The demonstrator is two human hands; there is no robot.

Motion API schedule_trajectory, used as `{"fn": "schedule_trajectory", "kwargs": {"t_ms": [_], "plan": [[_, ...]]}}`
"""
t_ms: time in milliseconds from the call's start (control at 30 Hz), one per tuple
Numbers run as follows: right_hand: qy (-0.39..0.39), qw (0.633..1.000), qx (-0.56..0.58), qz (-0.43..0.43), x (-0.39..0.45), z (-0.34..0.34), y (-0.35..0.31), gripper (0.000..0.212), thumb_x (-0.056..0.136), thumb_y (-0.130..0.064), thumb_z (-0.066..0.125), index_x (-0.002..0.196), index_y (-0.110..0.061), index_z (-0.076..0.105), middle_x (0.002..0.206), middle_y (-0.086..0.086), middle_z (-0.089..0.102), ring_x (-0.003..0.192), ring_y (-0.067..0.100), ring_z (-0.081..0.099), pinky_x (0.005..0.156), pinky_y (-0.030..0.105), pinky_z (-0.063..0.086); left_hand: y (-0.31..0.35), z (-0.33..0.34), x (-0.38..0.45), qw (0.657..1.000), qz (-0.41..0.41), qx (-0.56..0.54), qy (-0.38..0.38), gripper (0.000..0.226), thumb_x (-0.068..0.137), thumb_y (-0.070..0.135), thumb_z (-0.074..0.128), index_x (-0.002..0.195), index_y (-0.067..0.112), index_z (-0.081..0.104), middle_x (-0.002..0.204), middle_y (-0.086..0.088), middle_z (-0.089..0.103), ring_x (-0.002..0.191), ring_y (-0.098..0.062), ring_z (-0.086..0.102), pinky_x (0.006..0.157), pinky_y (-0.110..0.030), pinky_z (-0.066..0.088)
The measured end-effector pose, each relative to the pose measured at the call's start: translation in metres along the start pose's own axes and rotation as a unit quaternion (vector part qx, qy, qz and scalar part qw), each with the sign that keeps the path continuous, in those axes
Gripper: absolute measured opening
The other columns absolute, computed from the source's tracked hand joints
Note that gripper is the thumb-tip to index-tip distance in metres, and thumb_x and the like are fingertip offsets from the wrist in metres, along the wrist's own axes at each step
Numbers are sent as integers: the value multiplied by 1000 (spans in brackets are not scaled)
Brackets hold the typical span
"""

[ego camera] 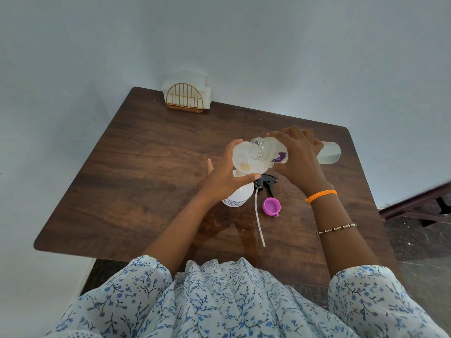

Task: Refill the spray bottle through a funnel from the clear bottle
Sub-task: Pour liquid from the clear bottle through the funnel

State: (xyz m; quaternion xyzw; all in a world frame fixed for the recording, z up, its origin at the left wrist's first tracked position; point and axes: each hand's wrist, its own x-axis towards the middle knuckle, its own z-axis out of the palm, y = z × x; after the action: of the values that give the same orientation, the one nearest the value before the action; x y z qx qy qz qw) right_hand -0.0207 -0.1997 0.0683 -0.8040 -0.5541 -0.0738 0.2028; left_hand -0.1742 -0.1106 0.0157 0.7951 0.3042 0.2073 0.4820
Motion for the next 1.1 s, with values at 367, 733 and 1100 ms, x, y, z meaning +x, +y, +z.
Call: {"fn": "schedule_trajectory", "kwargs": {"t_ms": [367, 733, 1100], "plan": [[-2, 1000, 3, 9, -1, -1, -1, 59, 62, -14, 80, 117, -20, 61, 116, 10, 56, 111, 35, 42, 90, 50, 27, -1, 0, -1, 1000, 0, 3, -1, 82, 77, 47, 68, 140, 34, 17, 147, 11, 33, 136, -16, 30, 112, -56, -14], [-5, 1000, -4, 11, -1, -1, -1, 59, 63, -15, 81, 118, -20, 60, 117, 11, 55, 112, 35, 41, 91, 52, 28, 0, 1, -1, 1000, 0, 11, 8, 81, 77, 47, 69, 139, 33, 18, 147, 11, 32, 136, -14, 31, 112, -56, -14], [-10, 1000, -17, 12, -1, -1, -1, 59, 63, -14, 80, 118, -21, 59, 118, 10, 55, 113, 34, 40, 91, 54, 28, -1, 0, -1, 1000, 1, 12, 9, 81, 78, 46, 69, 139, 32, 19, 147, 11, 31, 136, -15, 30, 112, -56, -14]]}}
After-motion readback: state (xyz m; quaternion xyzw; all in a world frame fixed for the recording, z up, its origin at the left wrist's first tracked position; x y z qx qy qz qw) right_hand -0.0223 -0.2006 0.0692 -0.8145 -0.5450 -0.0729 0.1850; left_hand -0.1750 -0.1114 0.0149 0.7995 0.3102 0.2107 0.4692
